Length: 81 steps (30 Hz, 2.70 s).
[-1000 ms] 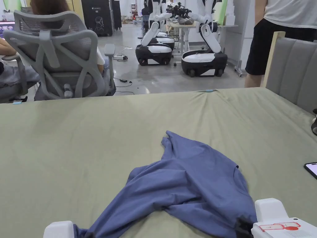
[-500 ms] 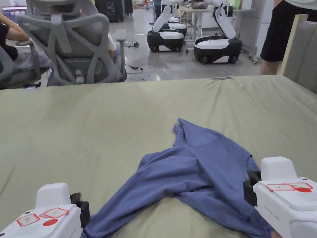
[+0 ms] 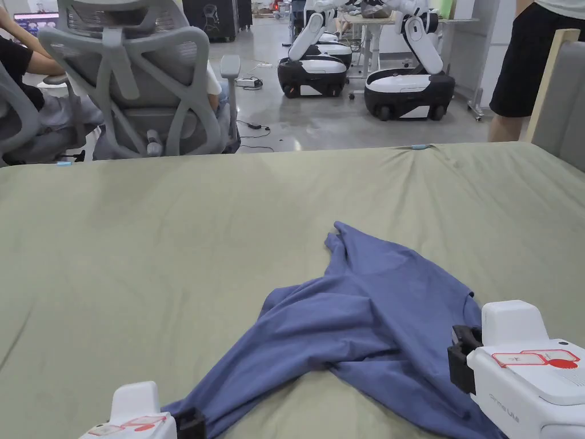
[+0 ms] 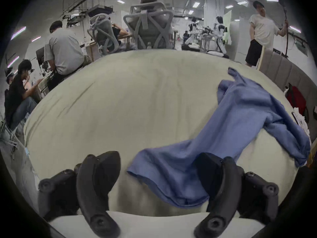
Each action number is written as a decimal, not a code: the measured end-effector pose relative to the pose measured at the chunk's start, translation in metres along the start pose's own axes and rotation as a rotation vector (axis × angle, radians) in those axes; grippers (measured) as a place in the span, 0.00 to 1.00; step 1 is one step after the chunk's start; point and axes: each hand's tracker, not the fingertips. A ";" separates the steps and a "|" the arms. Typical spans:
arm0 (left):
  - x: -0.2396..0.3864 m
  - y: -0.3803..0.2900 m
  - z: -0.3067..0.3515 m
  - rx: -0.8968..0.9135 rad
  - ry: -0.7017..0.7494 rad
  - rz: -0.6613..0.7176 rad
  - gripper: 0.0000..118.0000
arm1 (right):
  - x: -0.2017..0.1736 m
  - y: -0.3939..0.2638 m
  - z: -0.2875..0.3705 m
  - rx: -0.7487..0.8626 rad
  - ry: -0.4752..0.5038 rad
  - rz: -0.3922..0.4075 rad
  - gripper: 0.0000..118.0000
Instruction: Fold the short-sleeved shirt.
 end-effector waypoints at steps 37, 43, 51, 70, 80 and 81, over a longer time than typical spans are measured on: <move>0.063 0.107 -0.022 0.078 -0.115 -0.008 0.03 | 0.072 0.118 -0.359 -0.449 0.135 0.116 0.03; 0.058 0.117 -0.017 0.099 -0.115 -0.003 0.03 | 0.072 0.131 -0.330 -0.351 0.100 0.082 0.03; 0.054 0.222 0.021 0.308 -0.102 -0.006 0.03 | 0.084 0.217 -0.242 -0.030 0.087 0.106 0.03; 0.052 0.502 0.131 0.653 -0.014 -0.066 0.03 | 0.141 0.453 -0.111 0.398 -0.153 0.065 0.03; 0.043 0.566 0.128 0.666 0.067 -0.007 0.03 | 0.139 0.530 -0.115 0.492 -0.141 -0.005 0.03; 0.043 0.567 0.125 0.668 0.069 -0.013 0.03 | 0.140 0.532 -0.118 0.492 -0.136 -0.010 0.03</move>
